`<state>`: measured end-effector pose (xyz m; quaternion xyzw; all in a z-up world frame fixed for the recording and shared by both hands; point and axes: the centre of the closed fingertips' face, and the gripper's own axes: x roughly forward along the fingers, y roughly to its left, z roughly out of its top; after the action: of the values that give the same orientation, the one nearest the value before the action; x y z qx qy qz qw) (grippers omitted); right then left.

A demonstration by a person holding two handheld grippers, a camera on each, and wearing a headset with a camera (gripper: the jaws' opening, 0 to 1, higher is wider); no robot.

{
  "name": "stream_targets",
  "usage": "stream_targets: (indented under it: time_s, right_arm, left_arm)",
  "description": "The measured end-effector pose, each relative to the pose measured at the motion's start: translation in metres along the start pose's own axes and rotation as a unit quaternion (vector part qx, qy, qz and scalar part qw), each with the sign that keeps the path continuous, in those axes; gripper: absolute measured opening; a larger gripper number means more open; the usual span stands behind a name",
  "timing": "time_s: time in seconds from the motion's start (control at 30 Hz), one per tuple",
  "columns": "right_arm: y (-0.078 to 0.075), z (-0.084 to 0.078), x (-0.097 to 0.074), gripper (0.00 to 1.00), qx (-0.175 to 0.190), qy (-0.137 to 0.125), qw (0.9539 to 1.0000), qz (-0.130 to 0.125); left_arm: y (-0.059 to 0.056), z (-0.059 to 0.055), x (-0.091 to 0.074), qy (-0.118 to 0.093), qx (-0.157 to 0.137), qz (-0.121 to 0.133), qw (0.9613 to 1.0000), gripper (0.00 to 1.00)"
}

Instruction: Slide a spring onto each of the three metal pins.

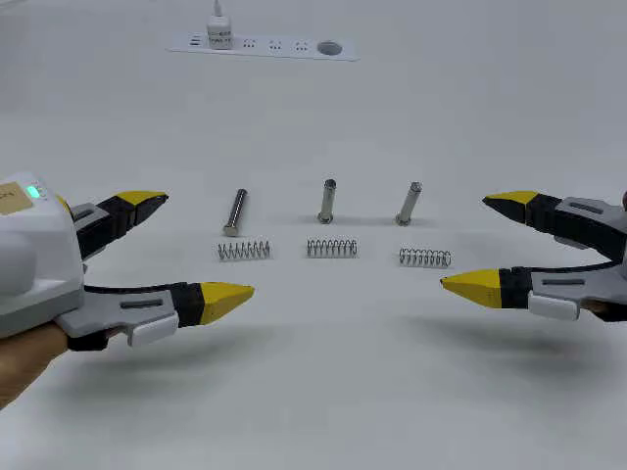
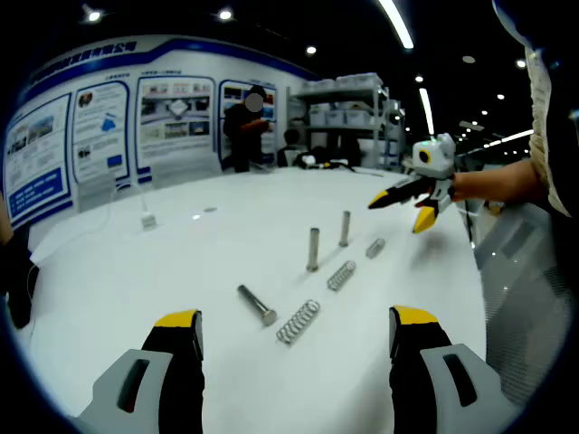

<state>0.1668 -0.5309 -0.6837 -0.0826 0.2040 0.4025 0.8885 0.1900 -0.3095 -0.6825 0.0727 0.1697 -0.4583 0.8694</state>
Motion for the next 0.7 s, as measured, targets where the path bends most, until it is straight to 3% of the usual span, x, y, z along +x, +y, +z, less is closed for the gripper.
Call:
stream_targets:
  time_s: [0.7]
  right_arm:
    - [-0.0023,-0.0015,-0.0033,0.72,0.003,0.002,1.0000,-0.003]
  left_arm:
    - [0.0019,0.0017,0.0013,0.004,0.003,0.004,1.0000,0.85]
